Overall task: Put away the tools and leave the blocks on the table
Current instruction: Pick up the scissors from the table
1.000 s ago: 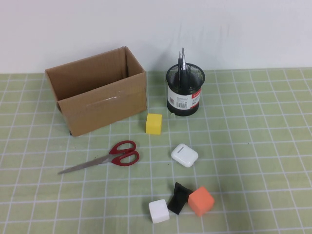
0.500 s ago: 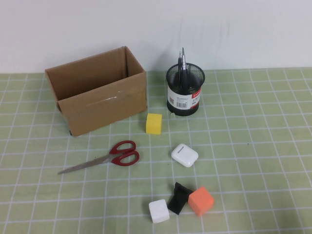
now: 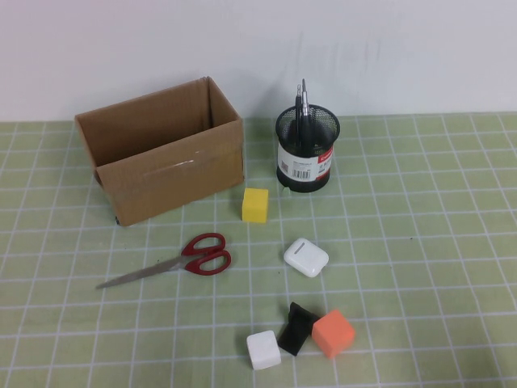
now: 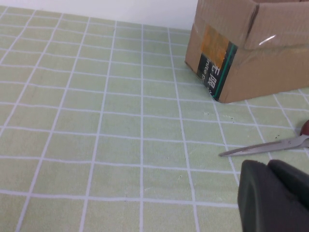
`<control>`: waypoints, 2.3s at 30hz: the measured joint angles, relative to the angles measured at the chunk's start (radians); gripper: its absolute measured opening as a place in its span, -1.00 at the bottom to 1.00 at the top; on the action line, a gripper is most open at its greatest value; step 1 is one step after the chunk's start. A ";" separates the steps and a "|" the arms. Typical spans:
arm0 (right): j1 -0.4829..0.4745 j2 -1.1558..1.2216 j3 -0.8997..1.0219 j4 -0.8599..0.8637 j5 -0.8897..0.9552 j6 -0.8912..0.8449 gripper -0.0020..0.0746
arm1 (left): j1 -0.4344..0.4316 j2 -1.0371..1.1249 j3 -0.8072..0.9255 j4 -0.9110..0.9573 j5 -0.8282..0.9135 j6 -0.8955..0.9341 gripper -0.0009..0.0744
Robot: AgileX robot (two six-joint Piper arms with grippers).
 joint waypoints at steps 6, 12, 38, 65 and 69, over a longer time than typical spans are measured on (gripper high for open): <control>0.000 0.000 0.000 0.000 0.002 0.000 -0.97 | 0.000 0.000 0.000 0.000 0.000 0.000 -0.99; 0.000 0.000 0.000 0.000 0.002 0.000 -0.97 | 0.000 0.000 0.000 0.000 0.000 0.000 -0.99; 0.000 0.000 0.000 0.000 0.002 0.000 -0.97 | 0.000 -0.004 -0.158 -0.086 -0.799 0.133 -0.99; 0.000 0.000 0.000 0.000 0.002 0.000 -0.97 | 0.000 0.915 -0.754 -0.126 0.401 0.500 -0.99; 0.000 0.000 0.000 0.000 0.002 0.000 -0.97 | -0.002 1.088 -0.868 -0.181 0.511 0.646 -0.99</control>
